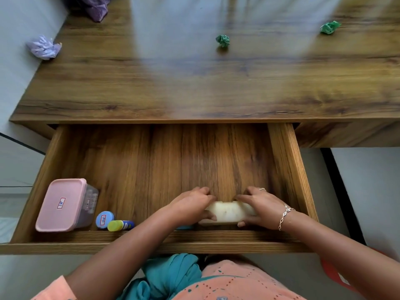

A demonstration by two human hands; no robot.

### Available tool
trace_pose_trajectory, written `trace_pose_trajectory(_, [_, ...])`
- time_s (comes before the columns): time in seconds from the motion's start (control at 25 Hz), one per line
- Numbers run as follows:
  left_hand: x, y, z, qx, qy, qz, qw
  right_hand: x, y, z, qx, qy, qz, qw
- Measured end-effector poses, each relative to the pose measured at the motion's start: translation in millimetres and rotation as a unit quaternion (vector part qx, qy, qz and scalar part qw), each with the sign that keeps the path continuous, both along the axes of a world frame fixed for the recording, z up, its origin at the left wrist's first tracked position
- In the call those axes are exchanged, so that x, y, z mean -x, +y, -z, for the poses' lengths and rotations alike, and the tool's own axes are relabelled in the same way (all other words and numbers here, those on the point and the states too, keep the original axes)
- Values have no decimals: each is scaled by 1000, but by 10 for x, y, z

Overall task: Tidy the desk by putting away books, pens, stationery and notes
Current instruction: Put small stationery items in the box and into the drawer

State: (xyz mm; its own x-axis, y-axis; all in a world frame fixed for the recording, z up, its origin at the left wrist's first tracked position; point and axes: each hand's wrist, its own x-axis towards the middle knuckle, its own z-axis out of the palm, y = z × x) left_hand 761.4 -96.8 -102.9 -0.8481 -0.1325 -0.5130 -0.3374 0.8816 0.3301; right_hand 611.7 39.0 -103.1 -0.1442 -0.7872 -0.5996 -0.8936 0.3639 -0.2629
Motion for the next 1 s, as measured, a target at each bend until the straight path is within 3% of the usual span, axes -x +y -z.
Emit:
trace_pose_trajectory(0.2, [-53, 6, -46, 86, 125, -62, 986, 25, -16, -121, 100, 70, -2, 993])
trace_pose_trajectory(0.44, [-247, -103, -65, 209, 204, -79, 953, -126, -52, -343, 235, 177, 42, 955])
trace_pose_trajectory(0.64, [-583, -204, -120, 269, 273, -85, 920, -496, -23, -421, 290, 228, 78, 926])
trace_pose_trajectory(1.0, [-1628, -381, -236, 261, 324, -187, 890, -1117, 116, -317, 401, 213, 164, 876])
